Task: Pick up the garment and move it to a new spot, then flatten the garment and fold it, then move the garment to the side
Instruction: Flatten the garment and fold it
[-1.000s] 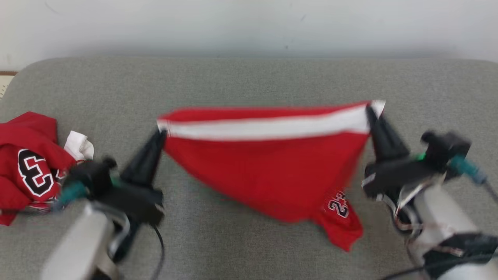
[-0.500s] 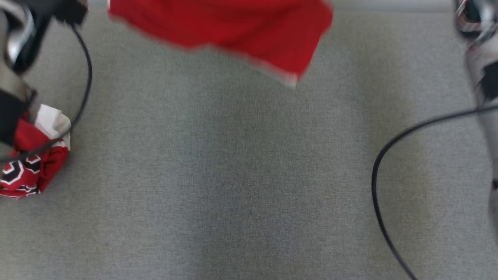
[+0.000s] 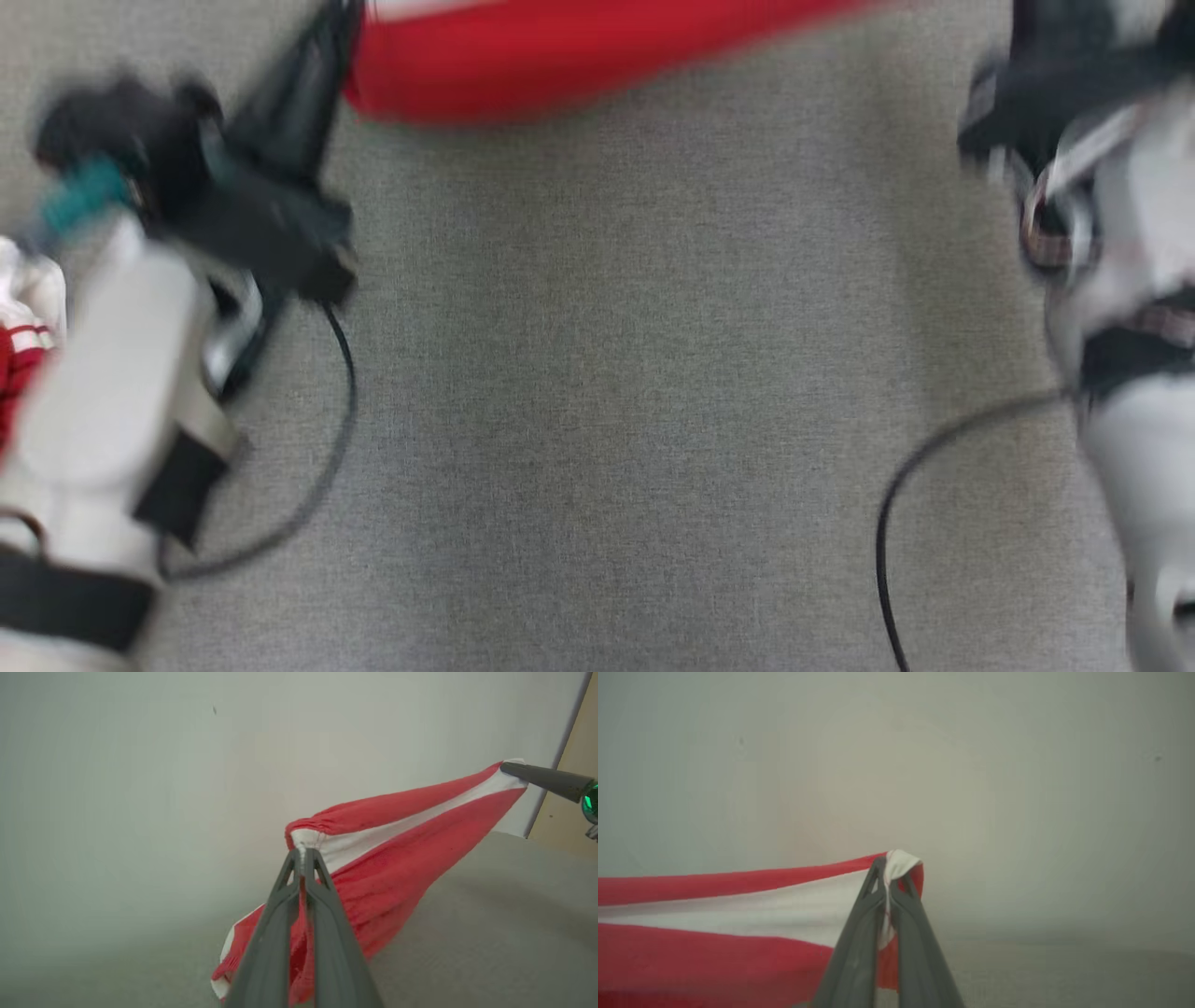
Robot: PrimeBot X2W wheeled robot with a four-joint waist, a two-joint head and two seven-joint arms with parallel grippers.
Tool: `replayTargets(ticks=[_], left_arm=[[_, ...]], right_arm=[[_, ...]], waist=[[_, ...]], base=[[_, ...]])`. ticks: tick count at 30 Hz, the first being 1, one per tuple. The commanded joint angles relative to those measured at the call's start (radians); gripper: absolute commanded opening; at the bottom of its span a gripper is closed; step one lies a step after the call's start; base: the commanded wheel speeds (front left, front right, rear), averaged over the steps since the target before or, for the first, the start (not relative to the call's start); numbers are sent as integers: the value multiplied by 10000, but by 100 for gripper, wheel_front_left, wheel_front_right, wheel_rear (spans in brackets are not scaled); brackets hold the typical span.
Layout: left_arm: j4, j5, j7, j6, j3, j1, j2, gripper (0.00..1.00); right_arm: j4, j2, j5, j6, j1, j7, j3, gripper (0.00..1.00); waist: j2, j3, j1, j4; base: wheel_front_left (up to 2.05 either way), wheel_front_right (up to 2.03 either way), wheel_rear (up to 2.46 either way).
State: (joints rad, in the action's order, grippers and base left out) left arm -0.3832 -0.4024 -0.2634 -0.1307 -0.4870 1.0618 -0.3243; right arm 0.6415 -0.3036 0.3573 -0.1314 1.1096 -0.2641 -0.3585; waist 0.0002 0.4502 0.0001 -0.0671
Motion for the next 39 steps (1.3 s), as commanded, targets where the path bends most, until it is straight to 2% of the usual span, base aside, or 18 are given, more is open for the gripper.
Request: replayTargets(ticks=[1,10,13,18,23,26,36,39], left_arm=[[92,-141,-17,11,311,-968,221,0],[262,-314,-18,16,1661,-4907,1274,0],[304,-258,-18,16,2188,-6001,1578,0],[265,-147,-18,14,2423,-7366,1894,0],[173,-147,-18,14,2647,-8486,2120,0],[103,-70,-18,16,2725,-9079,2191,0],[-36,-82,-18,20,2941,-10375,2357,0],[38,-168,-18,23,3024,-10531,2397,0]], right_arm=[[-167,-136,360,15,-1080,-2,34,0],[-876,-224,1277,15,-4967,-2,-274,0],[-1101,-144,1434,16,-5937,-4,-362,0],[-1347,-181,1549,16,-7172,-2,-710,0],[-1596,-423,1875,16,-8130,-2,-1279,0],[-1661,-797,2181,16,-8450,-2,-1606,0],[-2254,-1838,3019,16,-9710,-4,-2811,0],[-2577,-2107,3174,19,-9938,-7,-2618,0]], waist=[[-2,-232,-1,2],[-2,-1584,-1,-98],[-2,-2165,-1,-168],[-2,-3103,-1,-314],[-2,-3894,-1,-405],[-2,-4213,-1,-458],[-2,-4719,-1,-164],[-2,-4680,-1,-46]], base=[[0,0,0],[0,0,0],[0,0,0],[0,0,0],[0,0,0],[0,0,0],[0,0,0],[0,0,0]])
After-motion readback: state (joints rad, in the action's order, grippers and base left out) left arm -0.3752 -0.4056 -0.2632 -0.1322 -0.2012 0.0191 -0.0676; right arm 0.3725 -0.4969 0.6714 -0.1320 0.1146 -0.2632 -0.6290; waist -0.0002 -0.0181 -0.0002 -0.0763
